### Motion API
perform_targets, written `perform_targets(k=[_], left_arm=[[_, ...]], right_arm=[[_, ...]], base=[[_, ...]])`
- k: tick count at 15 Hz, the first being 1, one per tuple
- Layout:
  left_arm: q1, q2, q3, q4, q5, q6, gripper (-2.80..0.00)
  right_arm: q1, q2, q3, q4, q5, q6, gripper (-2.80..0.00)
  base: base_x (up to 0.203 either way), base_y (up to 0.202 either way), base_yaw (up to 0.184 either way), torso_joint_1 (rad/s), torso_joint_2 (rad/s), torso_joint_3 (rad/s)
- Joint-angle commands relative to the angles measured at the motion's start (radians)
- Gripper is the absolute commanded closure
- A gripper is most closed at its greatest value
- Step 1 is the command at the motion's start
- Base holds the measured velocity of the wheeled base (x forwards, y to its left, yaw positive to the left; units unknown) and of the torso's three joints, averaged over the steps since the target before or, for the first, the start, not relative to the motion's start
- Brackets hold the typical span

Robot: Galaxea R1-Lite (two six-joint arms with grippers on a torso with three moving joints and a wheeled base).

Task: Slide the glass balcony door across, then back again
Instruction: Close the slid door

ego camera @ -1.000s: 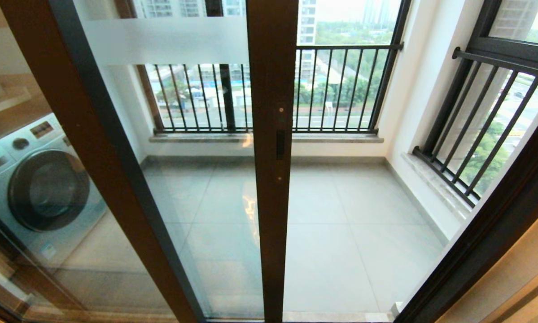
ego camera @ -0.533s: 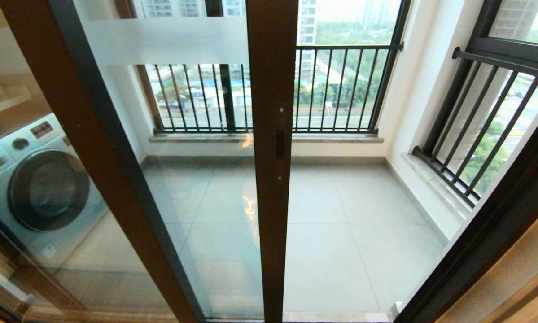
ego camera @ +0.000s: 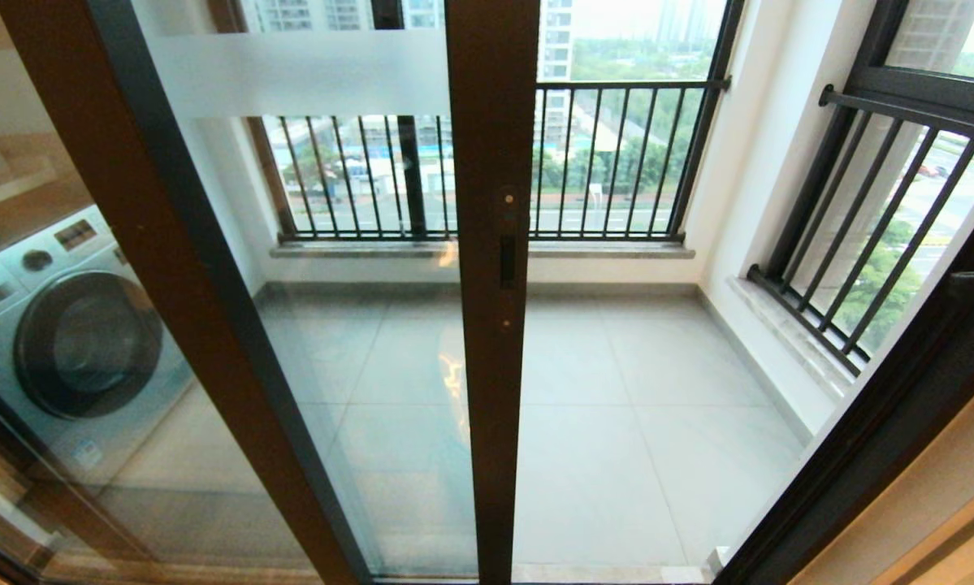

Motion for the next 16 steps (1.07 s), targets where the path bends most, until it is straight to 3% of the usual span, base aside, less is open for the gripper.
perform_targets(k=[1,3,5,8,11,16], left_arm=[[0.0,0.0,0.0,0.0,-0.001,0.0,0.0],[0.0,0.0,0.0,0.0,0.0,0.0,0.0],[0.0,0.0,0.0,0.0,0.0,0.0,0.0],[0.0,0.0,0.0,0.0,0.0,0.0,0.0],[0.0,0.001,0.0,0.0,0.0,0.0,0.0],[0.0,0.0,0.0,0.0,0.0,0.0,0.0]], right_arm=[[0.19,0.269,-0.116,0.026,-0.172,0.029,0.0],[0.317,0.418,-0.22,0.042,-0.387,0.051,0.0],[0.401,0.503,-0.314,0.052,-0.494,0.062,0.0],[0.448,0.605,-0.395,0.053,-0.588,0.064,0.0],[0.427,0.683,-0.457,0.045,-0.642,0.066,0.0],[0.43,0.787,-0.417,-0.151,-0.666,0.072,0.0]], base=[[0.0,0.0,0.0,0.0,0.0,0.0],[0.0,0.0,0.0,0.0,0.0,0.0],[0.0,0.0,0.0,0.0,0.0,0.0],[0.0,0.0,0.0,0.0,0.0,0.0],[0.0,0.0,0.0,0.0,0.0,0.0],[0.0,0.0,0.0,0.0,0.0,0.0]])
